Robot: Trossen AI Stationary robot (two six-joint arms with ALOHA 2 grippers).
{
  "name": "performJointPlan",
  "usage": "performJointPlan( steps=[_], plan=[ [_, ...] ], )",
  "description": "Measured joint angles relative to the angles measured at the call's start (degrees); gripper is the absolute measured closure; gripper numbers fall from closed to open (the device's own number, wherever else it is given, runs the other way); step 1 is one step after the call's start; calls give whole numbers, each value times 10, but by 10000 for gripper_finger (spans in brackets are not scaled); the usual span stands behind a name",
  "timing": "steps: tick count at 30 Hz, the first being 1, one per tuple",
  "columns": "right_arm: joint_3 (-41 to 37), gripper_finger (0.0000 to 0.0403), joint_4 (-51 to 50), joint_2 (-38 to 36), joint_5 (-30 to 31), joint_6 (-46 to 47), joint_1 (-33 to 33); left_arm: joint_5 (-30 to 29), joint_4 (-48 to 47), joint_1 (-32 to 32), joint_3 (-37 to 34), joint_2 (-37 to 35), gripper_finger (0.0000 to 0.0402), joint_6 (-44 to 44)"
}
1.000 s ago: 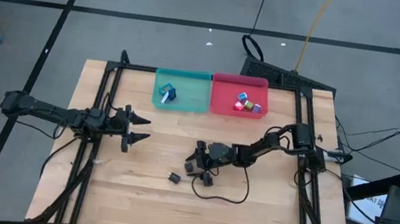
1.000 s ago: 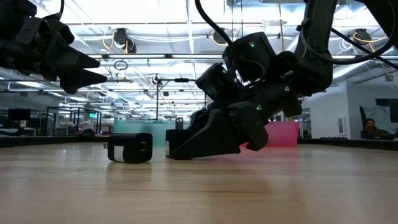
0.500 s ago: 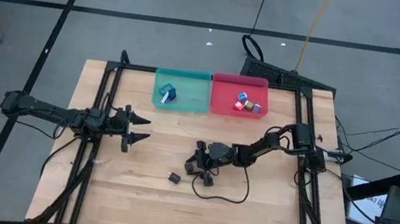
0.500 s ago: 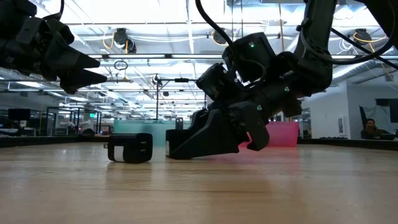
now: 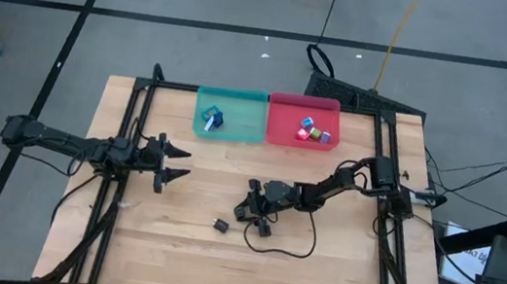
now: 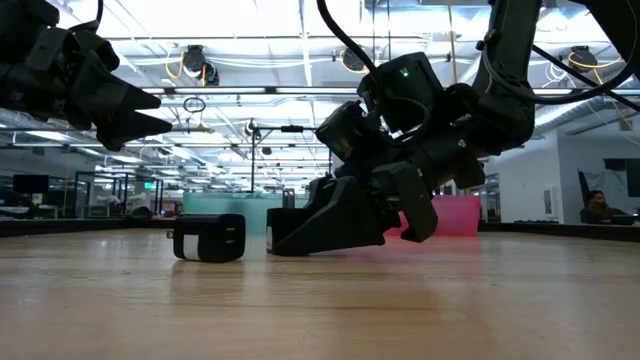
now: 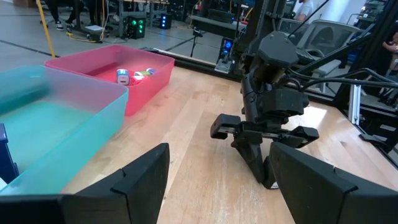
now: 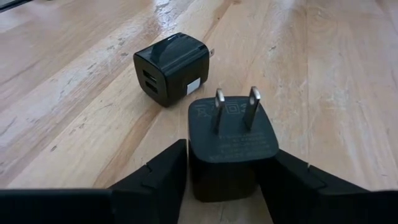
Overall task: Sort charging adapters and watches
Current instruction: Put the top black charging adapter in the red bin
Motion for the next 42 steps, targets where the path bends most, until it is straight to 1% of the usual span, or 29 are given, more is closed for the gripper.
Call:
performJointPlan(
  steps=[4, 14, 18, 21, 26, 32, 38, 42],
  plan=[
    [0, 221, 0, 0, 0, 0, 0, 0, 0, 0, 0, 0, 123, 0],
    [0, 178, 8, 0, 2, 0, 5, 0, 0, 0, 0, 0, 123, 0],
    [0, 167, 11, 1, 2, 0, 5, 0, 0, 0, 0, 0, 123, 0],
    [0, 166, 11, 1, -4, 0, 5, 0, 0, 0, 0, 0, 123, 0],
    [-1, 175, 11, 1, -48, 0, 5, 0, 0, 0, 0, 0, 123, 0],
    [-1, 183, 11, 1, -56, 4, 5, 0, 0, 0, 0, 0, 123, 0],
    [-1, 182, 12, 1, -90, 30, 5, 0, 0, 0, 0, 0, 123, 0],
    [-1, 185, 13, 1, -91, 28, 5, 0, 0, 0, 0, 0, 123, 0]
  ],
)
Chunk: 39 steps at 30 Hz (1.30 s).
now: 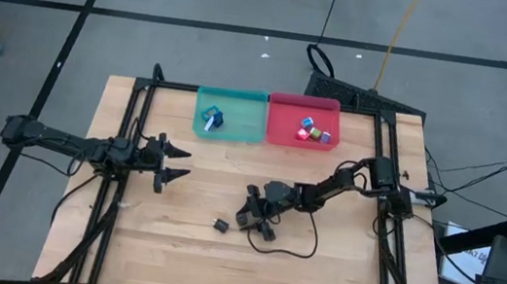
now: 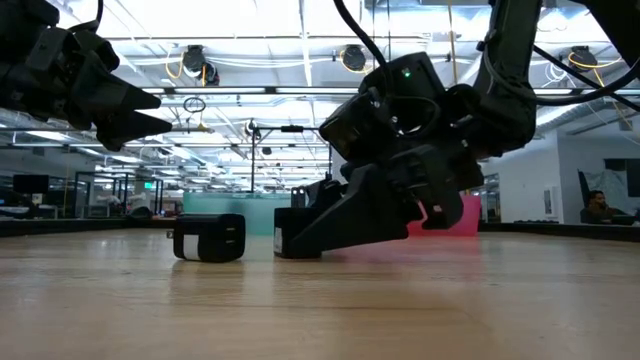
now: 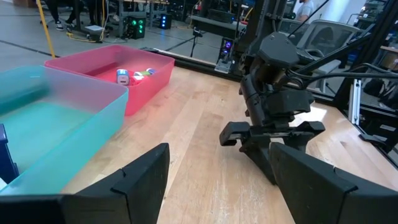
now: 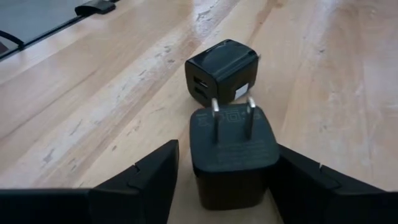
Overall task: Sort charging adapters and watches
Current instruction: Put the top black charging adapter in the red bin
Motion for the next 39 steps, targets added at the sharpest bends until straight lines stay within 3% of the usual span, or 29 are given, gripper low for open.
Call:
performJointPlan(
  steps=[15, 39],
  plan=[
    [0, 186, 20, 0, 1, -2, 0, 0, 0, 0, 0, 0, 124, 0],
    [1, 199, -167, -94, 2, -42, -1, 0, 0, 0, 0, 0, 123, 0]
  ],
)
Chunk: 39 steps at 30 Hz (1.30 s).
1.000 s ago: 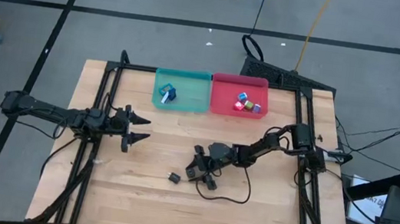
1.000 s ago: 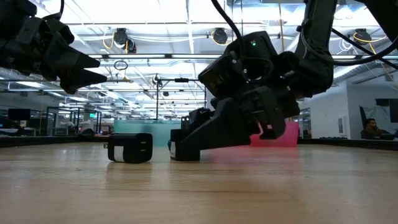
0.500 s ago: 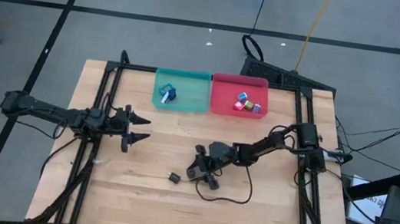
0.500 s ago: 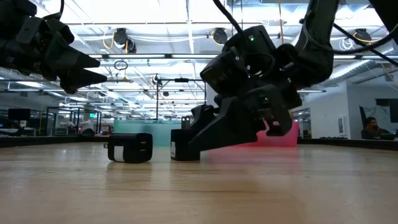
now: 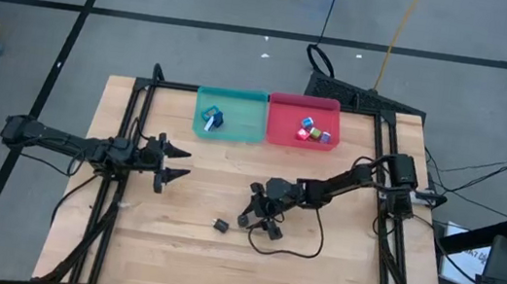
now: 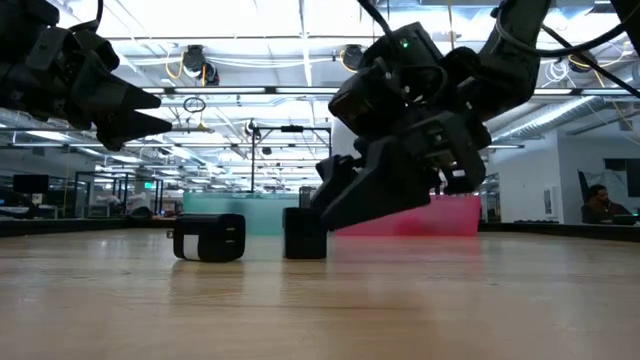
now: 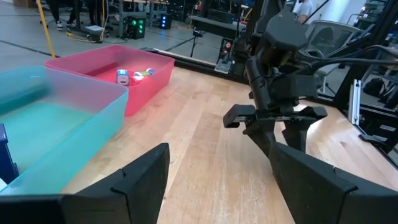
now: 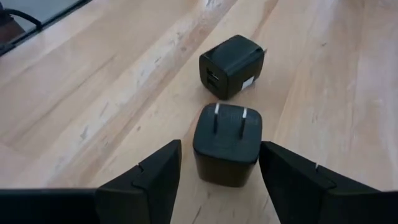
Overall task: Sort charging adapters and watches
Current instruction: Put the top black charging adapter in the red bin
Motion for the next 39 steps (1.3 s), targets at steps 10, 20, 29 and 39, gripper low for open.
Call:
performJointPlan(
  steps=[10, 20, 29, 39],
  plan=[
    [0, 200, -5, -2, 0, 0, 0, 0, 0, 0, 0, 0, 123, 0],
    [0, 201, 3, -2, 4, 48, 4, 0, 0, 0, 0, 0, 123, 0],
    [0, 200, 18, -2, 76, 4, 27, 0, 0, 0, 0, 0, 124, 0],
    [0, 202, 26, -1, 78, 2, 27, 0, 0, 0, 0, 0, 123, 0]
  ],
)
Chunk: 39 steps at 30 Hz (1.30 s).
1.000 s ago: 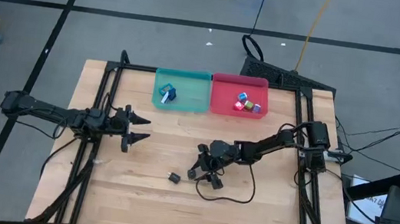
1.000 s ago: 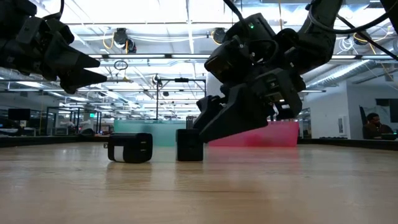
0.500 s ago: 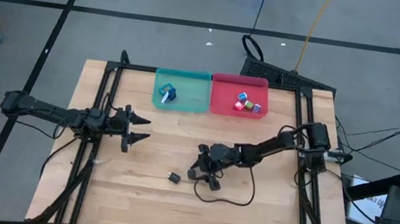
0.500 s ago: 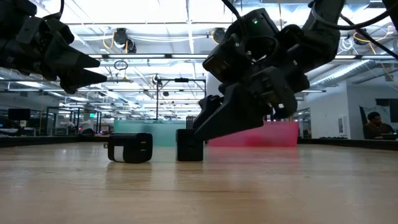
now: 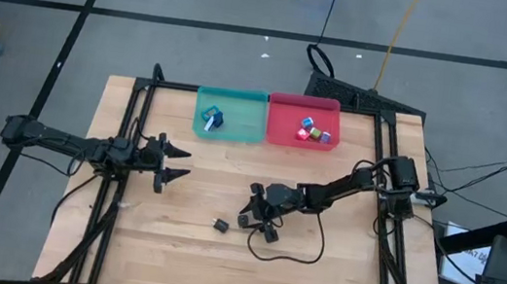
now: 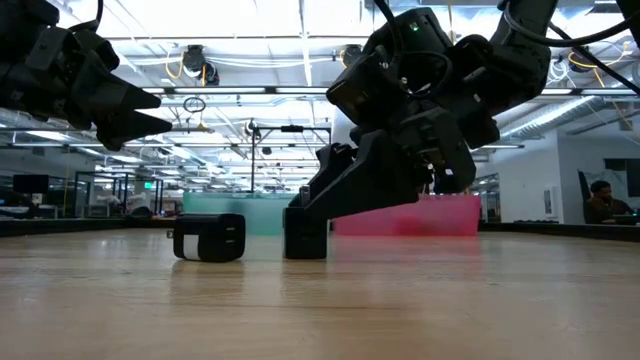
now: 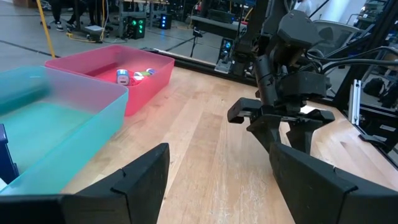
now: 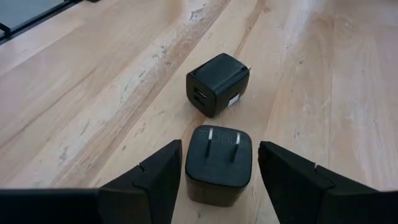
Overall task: Sort charging adapters and watches
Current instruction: Put the top black charging adapter in the red bin
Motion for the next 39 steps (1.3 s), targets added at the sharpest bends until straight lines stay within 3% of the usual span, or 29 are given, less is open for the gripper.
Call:
performJointPlan(
  steps=[6, 12, 27, 39],
  plan=[
    [0, 202, 0, 0, 5, 0, 0, 0, 0, 0, 0, 0, 123, 0],
    [0, 202, 0, 0, 58, 0, 0, 0, 0, 0, 0, 0, 123, 0],
    [0, 203, 0, 0, 57, -2, 0, 0, 0, 0, 0, 0, 124, 0],
    [0, 234, 0, 0, 56, -2, 0, 0, 0, 0, 0, 0, 123, 0]
  ],
)
